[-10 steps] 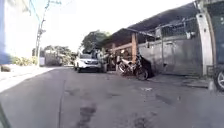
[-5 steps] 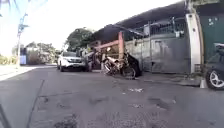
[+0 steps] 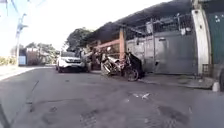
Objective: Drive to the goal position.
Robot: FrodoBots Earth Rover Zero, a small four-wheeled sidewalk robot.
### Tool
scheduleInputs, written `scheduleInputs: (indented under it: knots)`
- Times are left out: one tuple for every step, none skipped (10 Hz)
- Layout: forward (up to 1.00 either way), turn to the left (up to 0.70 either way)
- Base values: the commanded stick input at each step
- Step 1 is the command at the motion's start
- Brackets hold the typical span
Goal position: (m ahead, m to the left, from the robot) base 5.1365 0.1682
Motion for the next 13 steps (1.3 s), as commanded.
scheduleInputs:
  knots:
    - [0.76,0.37]
    - [0.76,0.37]
    - [0.76,0.37]
    - [0.76,0.37]
    - [0.75,0.37]
    - [0.76,0.37]
    - [0.75,0.37]
    - [0.73,0.37]
    - [0.61,0.38]
    - [0.23,0.15]
    - [0.0,0.0]
    - [0.0,0.0]
    - [0.0,0.0]
